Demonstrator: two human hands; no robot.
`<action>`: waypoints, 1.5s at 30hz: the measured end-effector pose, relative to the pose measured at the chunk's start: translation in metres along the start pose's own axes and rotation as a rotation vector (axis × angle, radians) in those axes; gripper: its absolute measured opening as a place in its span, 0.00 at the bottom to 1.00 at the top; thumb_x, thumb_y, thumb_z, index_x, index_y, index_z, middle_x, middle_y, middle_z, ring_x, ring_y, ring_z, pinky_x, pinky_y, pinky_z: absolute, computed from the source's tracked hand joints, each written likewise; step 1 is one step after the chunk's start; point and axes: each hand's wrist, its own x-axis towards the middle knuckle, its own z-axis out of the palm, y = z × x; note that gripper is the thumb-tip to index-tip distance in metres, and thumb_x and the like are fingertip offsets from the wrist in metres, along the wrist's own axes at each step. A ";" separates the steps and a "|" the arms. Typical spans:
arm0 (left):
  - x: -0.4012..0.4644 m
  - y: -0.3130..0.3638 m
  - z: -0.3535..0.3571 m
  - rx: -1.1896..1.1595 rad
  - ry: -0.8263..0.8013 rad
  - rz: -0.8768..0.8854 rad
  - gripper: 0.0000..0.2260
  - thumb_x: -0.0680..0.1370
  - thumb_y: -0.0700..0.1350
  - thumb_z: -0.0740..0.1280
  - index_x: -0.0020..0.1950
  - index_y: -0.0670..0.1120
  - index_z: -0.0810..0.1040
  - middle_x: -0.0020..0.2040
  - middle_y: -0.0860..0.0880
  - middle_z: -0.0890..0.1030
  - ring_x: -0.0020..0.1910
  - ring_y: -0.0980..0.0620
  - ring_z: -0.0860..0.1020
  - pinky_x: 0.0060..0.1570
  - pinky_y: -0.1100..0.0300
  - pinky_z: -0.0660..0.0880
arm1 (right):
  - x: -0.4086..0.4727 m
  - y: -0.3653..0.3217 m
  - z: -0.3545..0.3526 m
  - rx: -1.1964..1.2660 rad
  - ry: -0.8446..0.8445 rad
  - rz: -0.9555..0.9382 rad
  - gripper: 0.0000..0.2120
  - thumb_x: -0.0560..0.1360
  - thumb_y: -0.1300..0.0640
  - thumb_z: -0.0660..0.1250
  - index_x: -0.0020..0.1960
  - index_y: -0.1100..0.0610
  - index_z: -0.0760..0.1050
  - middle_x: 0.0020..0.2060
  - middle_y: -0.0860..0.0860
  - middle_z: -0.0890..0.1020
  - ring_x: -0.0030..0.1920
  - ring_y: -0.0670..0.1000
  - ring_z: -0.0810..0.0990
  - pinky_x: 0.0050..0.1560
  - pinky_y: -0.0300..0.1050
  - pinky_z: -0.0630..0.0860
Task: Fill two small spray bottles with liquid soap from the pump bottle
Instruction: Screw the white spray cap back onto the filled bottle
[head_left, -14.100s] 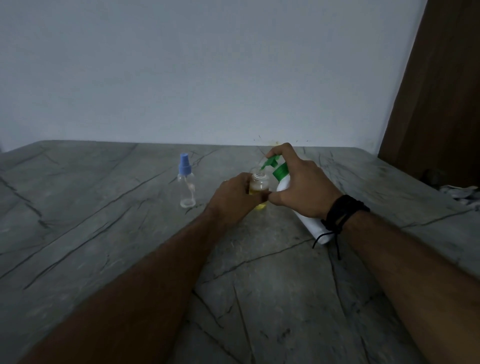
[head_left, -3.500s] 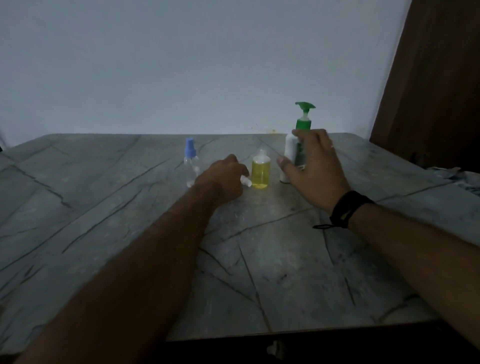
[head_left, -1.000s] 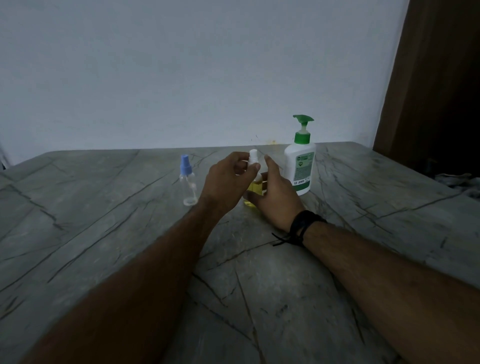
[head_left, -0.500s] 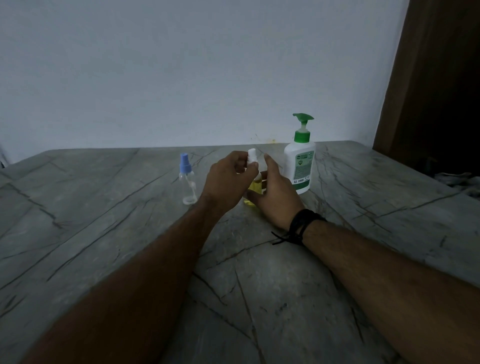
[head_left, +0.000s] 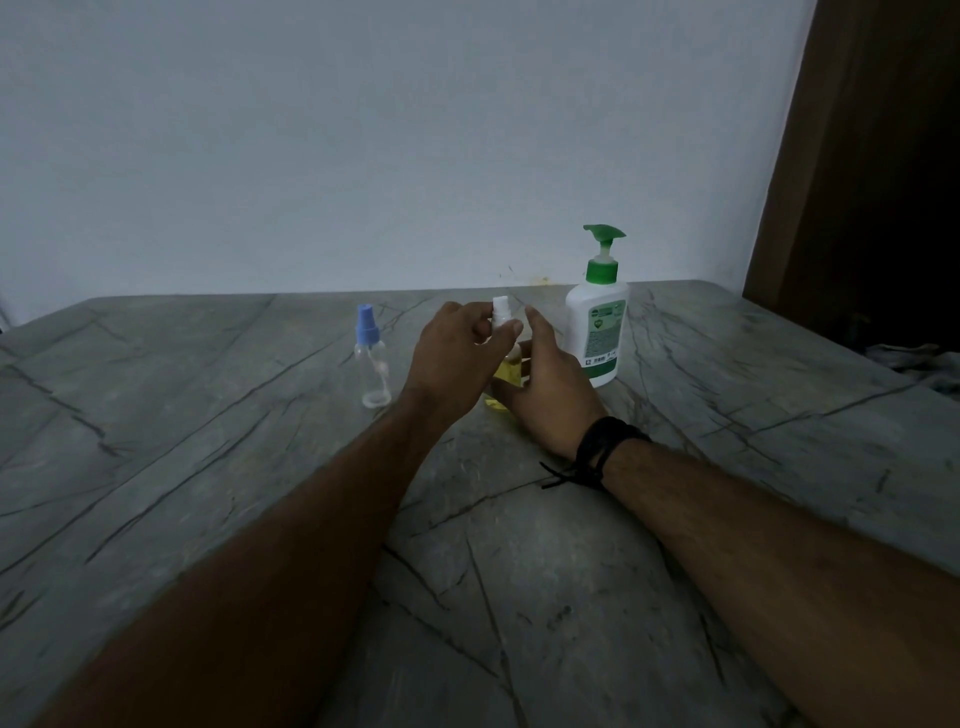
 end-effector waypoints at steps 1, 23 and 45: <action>-0.001 0.001 0.000 -0.030 0.013 -0.014 0.13 0.79 0.52 0.66 0.58 0.47 0.80 0.47 0.52 0.79 0.46 0.56 0.76 0.43 0.65 0.71 | 0.000 0.000 0.000 -0.001 -0.001 0.000 0.46 0.76 0.52 0.73 0.82 0.54 0.45 0.66 0.53 0.77 0.64 0.53 0.78 0.60 0.42 0.72; 0.001 0.005 -0.002 -0.093 -0.002 -0.046 0.17 0.76 0.56 0.70 0.60 0.48 0.79 0.51 0.49 0.76 0.47 0.55 0.76 0.44 0.65 0.72 | -0.001 0.000 0.000 0.006 0.009 -0.007 0.45 0.76 0.52 0.73 0.82 0.54 0.47 0.68 0.55 0.77 0.65 0.54 0.78 0.65 0.49 0.75; -0.003 0.008 -0.003 -0.206 0.025 -0.108 0.15 0.76 0.49 0.71 0.59 0.48 0.73 0.41 0.56 0.77 0.39 0.62 0.76 0.38 0.68 0.71 | -0.002 -0.002 0.000 -0.003 -0.001 0.007 0.47 0.76 0.51 0.73 0.82 0.56 0.45 0.67 0.55 0.77 0.63 0.54 0.79 0.62 0.47 0.75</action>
